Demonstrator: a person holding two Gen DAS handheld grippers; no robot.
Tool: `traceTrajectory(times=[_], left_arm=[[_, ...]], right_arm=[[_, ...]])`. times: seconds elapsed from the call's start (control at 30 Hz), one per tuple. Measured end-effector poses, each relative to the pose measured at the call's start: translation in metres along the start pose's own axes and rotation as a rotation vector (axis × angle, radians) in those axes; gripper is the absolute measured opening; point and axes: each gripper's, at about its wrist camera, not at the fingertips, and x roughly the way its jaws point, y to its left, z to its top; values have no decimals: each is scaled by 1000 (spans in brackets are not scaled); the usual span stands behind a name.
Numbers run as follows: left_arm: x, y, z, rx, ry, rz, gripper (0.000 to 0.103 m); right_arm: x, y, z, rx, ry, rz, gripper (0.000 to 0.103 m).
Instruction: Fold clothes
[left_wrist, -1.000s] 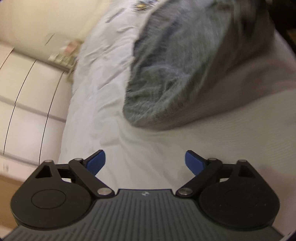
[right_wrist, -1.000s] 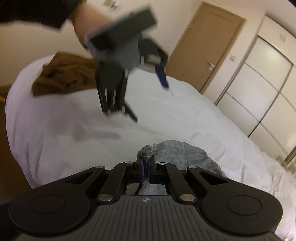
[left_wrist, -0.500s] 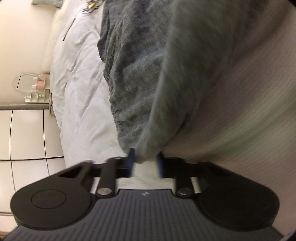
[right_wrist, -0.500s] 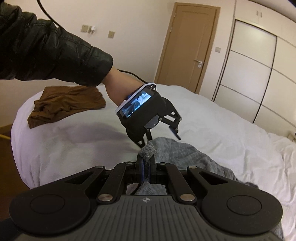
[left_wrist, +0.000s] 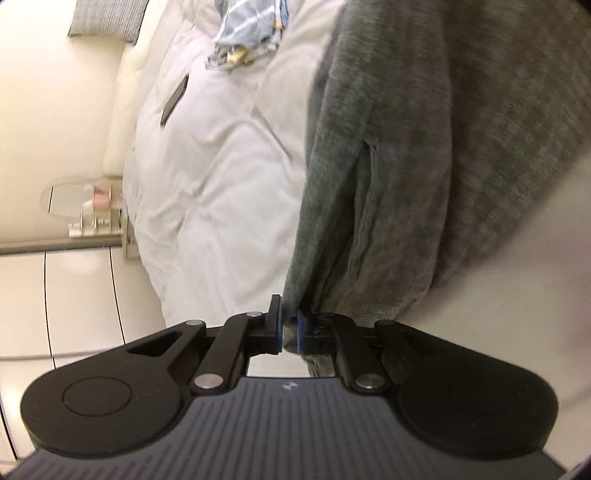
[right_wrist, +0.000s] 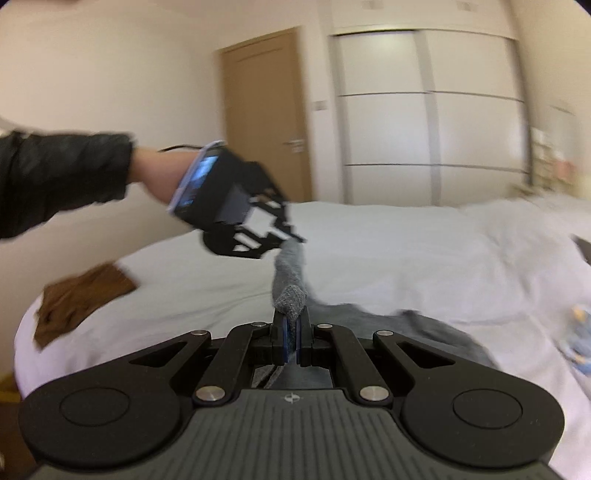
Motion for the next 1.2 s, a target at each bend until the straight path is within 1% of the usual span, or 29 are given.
traceTrajectory(times=[0.07,0.17,0.27,0.4,0.5,0.53,0.57,0.63,0.73,0.83,0.9,0.93,0.97,1.0,1.1,1.17,1.2], left_arm=[[21,12,26,15,-5,-10,6],[57,25,60,22,-1,-38,6],[91,27,88,21,1,-73,6],[122,23,114,-3,19,-106,7],[141,18,123,-40,69,-83,14],[143,18,123,-63,87,-65,24],[145,17,123,-86,104,-46,29],[139,20,117,-153,121,-24,29],[123,30,101,-283,126,5,35],[95,33,82,-460,108,13,37],[73,30,69,-584,93,6,38],[62,25,65,-636,88,-3,38],[51,18,61,-681,83,-10,38],[42,9,59,-720,80,-16,39],[15,-19,59,-839,67,-39,39],[-2,-37,61,-921,47,-48,40],[-8,-46,63,-966,33,-55,40]], right_arm=[[-16,-33,-2,68,-9,-56,2],[-26,-76,-15,141,5,-130,2],[-31,-116,-32,199,26,-195,2],[-26,-152,-56,267,66,-246,2],[-18,-170,-72,328,109,-255,2],[-16,-176,-78,347,122,-259,2],[-17,-177,-81,354,126,-280,6],[-18,-179,-88,367,132,-320,8],[-22,-182,-97,387,142,-380,13],[-32,-184,-101,394,131,-392,13],[-38,-181,-100,388,117,-366,16],[-37,-179,-98,378,114,-348,19],[-37,-178,-96,368,111,-329,25],[-34,-177,-93,360,109,-301,27],[-20,-178,-82,329,103,-236,30],[-7,-181,-72,301,109,-197,38],[1,-184,-67,287,114,-178,39]])
